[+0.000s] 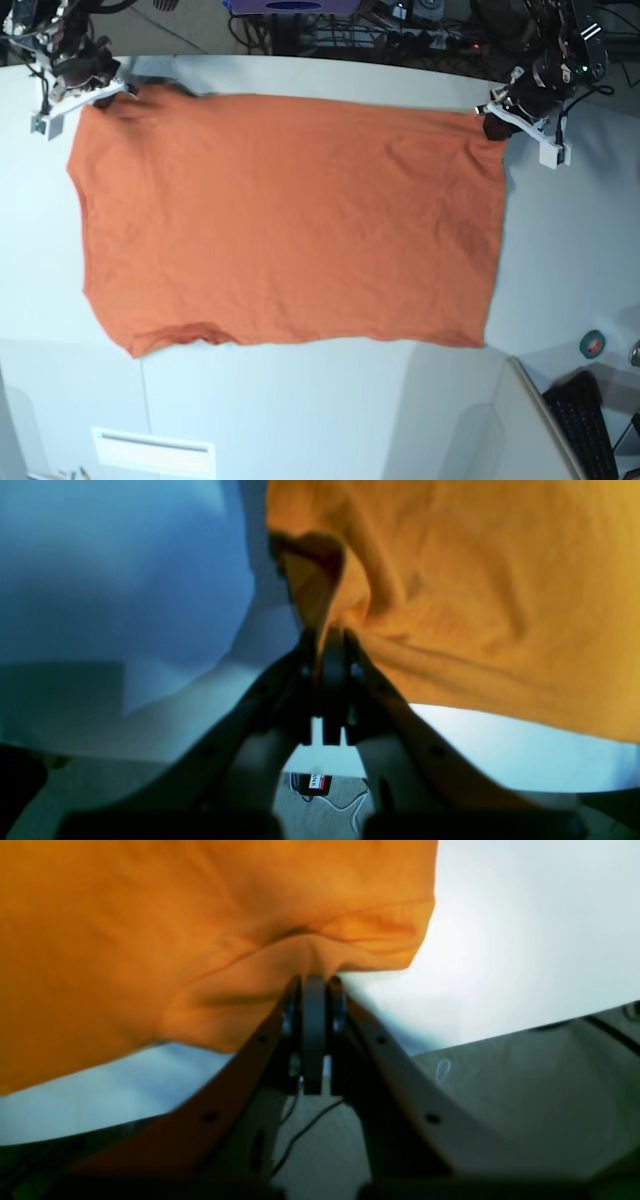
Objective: Layout the t-shirt on the table in an organized manner, then fold the t-shirt properly
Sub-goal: 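Drag the held shirt edge away from the body with both grippers, then release and regrasp the shirt edge with both grippers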
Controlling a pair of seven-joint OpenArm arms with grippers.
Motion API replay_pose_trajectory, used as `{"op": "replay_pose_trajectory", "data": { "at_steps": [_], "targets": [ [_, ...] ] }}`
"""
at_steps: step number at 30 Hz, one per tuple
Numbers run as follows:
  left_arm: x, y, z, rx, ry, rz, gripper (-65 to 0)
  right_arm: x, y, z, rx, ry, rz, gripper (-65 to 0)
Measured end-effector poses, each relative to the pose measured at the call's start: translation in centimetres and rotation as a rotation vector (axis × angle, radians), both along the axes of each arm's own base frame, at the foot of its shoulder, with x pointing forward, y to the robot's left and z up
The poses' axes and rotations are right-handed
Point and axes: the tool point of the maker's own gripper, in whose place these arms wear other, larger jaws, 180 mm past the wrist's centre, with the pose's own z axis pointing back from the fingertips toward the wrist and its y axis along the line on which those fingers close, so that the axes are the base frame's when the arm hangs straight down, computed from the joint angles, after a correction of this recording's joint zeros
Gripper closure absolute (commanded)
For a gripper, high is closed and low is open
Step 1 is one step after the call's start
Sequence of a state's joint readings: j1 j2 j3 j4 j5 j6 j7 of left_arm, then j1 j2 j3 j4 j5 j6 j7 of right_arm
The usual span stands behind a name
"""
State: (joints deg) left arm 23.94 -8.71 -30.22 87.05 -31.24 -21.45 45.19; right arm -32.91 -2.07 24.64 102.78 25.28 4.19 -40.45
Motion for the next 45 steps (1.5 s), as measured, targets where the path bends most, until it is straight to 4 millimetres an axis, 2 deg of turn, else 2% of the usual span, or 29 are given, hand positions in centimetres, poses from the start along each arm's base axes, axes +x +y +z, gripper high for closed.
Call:
{"op": "replay_pose_trajectory", "data": {
  "at_steps": [3,7,13,17,21,27,32,40,45],
  "targets": [
    [-0.8,-0.1,-0.4,0.005,0.033,-0.010,0.0,0.7,0.4,0.8,0.004,-0.024,0.009,0.0],
    [-0.2,-0.3,-0.2,0.005,0.016,-0.015,0.0,2.2,0.4,1.7,-0.003,-0.067,0.016,0.0],
    [0.4,-0.6,1.4,0.022,0.018,-0.055,0.0,5.7,0.9,2.9,0.017,-0.102,0.039,0.0],
    [2.0,-1.0,2.4,0.023,-0.013,-0.058,0.0,7.9,1.1,3.9,0.023,-0.148,0.044,0.0],
    [3.6,-0.5,2.8,0.011,-0.015,0.010,0.0,9.8,0.9,4.7,0.016,-0.190,0.046,0.0],
    [5.4,-1.4,3.4,-0.012,-0.055,0.017,0.0,11.4,0.4,3.4,0.029,-0.167,0.046,0.0],
    [7.1,-1.5,4.2,-0.017,-0.095,0.021,0.0,13.0,0.5,3.1,0.053,-0.178,0.034,0.0],
    [8.4,-1.6,1.9,-0.075,-0.050,0.059,0.0,15.8,0.7,3.1,0.082,-0.198,0.027,0.0],
    [9.9,-1.6,2.6,-0.077,-0.077,0.059,0.0,16.7,0.2,2.4,0.084,-0.183,0.024,0.0]
  ]
}}
